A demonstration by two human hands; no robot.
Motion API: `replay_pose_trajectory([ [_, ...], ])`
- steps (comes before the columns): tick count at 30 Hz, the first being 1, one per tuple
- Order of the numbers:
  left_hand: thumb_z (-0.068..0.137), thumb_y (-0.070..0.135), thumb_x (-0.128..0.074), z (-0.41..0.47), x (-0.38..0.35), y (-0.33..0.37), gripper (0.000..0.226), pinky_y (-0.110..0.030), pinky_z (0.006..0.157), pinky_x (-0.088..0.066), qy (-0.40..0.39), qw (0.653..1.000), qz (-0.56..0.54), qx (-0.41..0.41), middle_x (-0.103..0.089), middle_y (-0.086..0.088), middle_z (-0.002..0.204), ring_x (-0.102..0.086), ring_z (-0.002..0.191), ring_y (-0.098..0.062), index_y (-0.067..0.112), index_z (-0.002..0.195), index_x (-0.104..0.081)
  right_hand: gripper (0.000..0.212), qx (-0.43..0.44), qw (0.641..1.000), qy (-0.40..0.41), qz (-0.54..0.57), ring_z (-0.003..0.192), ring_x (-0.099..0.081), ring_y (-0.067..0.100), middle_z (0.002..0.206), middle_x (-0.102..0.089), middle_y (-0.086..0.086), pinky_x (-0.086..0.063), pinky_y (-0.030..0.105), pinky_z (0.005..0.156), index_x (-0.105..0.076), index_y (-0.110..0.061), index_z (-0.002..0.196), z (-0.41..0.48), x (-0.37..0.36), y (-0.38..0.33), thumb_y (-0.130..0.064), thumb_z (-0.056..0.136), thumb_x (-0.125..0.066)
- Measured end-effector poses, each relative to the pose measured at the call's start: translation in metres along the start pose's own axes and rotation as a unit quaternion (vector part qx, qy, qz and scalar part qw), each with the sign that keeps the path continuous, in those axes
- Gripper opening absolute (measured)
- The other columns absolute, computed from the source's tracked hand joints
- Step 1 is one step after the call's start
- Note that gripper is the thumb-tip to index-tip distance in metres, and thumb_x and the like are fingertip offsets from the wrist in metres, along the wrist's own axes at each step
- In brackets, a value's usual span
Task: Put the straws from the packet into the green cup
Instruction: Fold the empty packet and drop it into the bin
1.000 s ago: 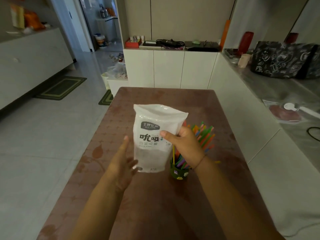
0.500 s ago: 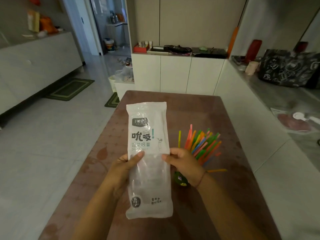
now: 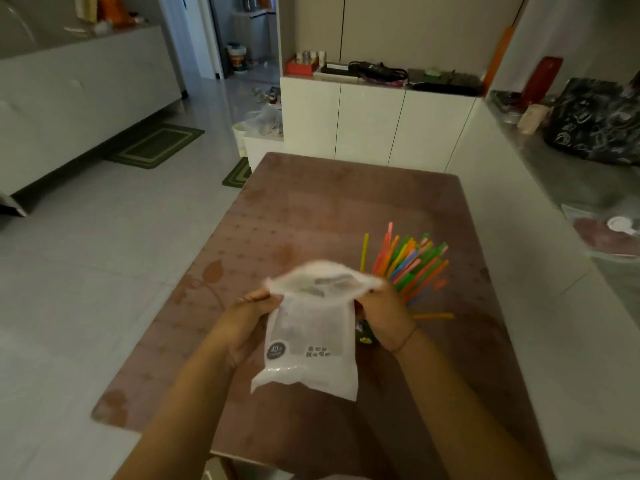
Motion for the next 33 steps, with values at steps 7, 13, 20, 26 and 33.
replay_pose_trajectory([
  [7,0.090,0.052,-0.046,-0.015,-0.001,-0.034,0.060,-0.034,0.065,-0.059,-0.107,0.988,0.029,0.111,-0.072,-0.018,0.105,-0.072,0.084,-0.029,0.003,0.117,-0.067,0.031,0.058,0.992,-0.004,-0.113,0.087,-0.067,0.027,0.092,-0.071,0.003,-0.058,0.035,0.077,-0.073,-0.014,0.090,-0.003,-0.001,0.002,0.006,0.087,-0.048],
  [13,0.086,0.009,-0.064,-0.018,0.026,-0.050,0.030,-0.044,0.084,-0.058,0.011,0.999,0.006,0.041,-0.072,-0.017,0.110,-0.069,0.100,-0.033,-0.002,0.114,-0.065,0.051,-0.154,0.975,-0.111,0.114,0.118,-0.057,0.025,0.126,-0.062,0.010,-0.047,0.042,0.099,-0.052,-0.016,0.130,-0.005,-0.023,0.040,-0.047,0.096,-0.031],
  [20,0.081,0.026,-0.070,-0.043,0.062,-0.074,0.034,-0.042,0.083,-0.059,0.068,0.997,-0.028,0.026,-0.074,-0.010,0.109,-0.071,0.098,-0.028,0.009,0.111,-0.068,0.027,-0.168,0.970,-0.172,-0.036,0.093,-0.067,0.027,0.111,-0.068,0.018,-0.055,0.042,0.087,-0.063,-0.001,0.112,-0.019,-0.060,0.076,-0.007,0.085,-0.061],
  [26,0.083,0.021,-0.071,-0.084,0.115,-0.102,0.026,-0.038,0.082,-0.059,0.191,0.981,-0.014,0.008,-0.076,-0.005,0.103,-0.073,0.091,-0.023,0.010,0.107,-0.069,0.026,-0.234,0.941,-0.240,-0.035,0.100,-0.066,0.030,0.113,-0.068,0.015,-0.054,0.046,0.089,-0.064,-0.011,0.109,-0.036,-0.117,0.096,-0.018,0.085,-0.064],
  [33,0.088,0.028,-0.066,-0.141,0.181,-0.126,0.028,-0.035,0.076,-0.061,0.257,0.963,-0.082,-0.002,-0.076,-0.005,0.101,-0.072,0.091,-0.025,0.009,0.107,-0.067,0.030,-0.238,0.935,-0.245,-0.091,0.103,-0.061,0.033,0.120,-0.063,0.022,-0.049,0.050,0.095,-0.059,-0.001,0.117,-0.072,-0.195,0.115,-0.004,0.087,-0.058],
])
Point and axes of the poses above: each hand's wrist, its own z-axis towards the middle knuckle, its own x-axis out of the back of the hand, y = z × x, the point moved 5 cm from there along z, towards the middle knuckle
